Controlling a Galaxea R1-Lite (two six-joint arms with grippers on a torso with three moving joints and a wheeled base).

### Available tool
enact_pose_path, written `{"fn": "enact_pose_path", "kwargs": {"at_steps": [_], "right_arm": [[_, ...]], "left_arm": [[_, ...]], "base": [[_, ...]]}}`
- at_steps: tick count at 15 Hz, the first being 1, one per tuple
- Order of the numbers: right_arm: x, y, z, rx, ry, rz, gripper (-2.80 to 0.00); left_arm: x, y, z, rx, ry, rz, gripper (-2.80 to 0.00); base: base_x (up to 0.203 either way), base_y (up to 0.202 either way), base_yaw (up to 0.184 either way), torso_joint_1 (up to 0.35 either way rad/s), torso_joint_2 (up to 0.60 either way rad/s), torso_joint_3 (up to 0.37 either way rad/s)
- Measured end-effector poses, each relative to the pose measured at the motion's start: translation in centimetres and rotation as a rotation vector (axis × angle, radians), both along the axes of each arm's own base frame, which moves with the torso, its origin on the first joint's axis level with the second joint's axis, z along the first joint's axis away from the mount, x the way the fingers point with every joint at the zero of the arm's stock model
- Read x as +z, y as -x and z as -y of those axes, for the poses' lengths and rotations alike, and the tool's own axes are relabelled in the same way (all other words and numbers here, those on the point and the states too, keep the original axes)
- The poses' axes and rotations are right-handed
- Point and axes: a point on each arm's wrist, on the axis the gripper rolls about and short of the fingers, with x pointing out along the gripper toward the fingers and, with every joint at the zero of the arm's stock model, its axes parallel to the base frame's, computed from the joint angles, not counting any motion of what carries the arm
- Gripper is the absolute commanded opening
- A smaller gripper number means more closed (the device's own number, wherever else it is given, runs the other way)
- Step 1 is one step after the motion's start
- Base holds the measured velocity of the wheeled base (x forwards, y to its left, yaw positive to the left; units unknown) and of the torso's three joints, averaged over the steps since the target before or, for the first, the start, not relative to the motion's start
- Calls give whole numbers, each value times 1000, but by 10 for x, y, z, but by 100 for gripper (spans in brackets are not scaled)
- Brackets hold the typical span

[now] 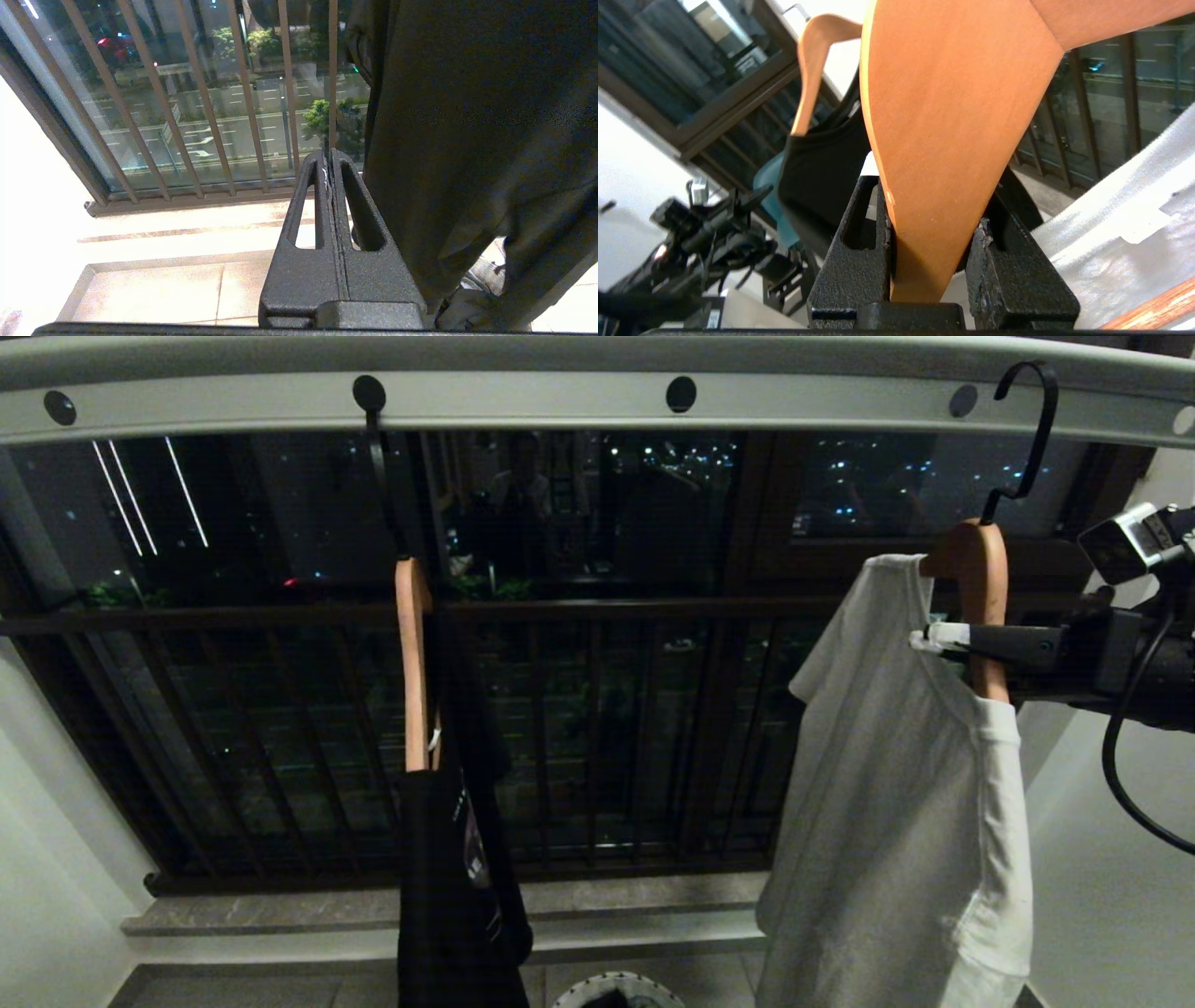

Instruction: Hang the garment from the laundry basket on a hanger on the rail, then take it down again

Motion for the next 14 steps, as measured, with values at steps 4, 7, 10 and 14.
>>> {"fn": "enact_pose_path", "kwargs": {"at_steps": [4, 7, 10, 14], "right_arm": [[-7, -6, 1, 28, 11, 28, -280], [-12, -13, 3, 30, 14, 42, -280], [-14, -18, 8, 16, 17, 53, -280], [-13, -22, 16, -2, 21, 63, -280]], "left_arm": [[0, 0, 0, 0, 0, 0, -280], [0, 0, 0, -1, 0, 0, -280], [0, 0, 0, 0, 0, 0, -280], [0, 0, 0, 0, 0, 0, -280]], "base": [[0, 0, 0, 0, 0, 0], [0, 0, 0, 0, 0, 0], [0, 0, 0, 0, 0, 0], [0, 0, 0, 0, 0, 0]]}}
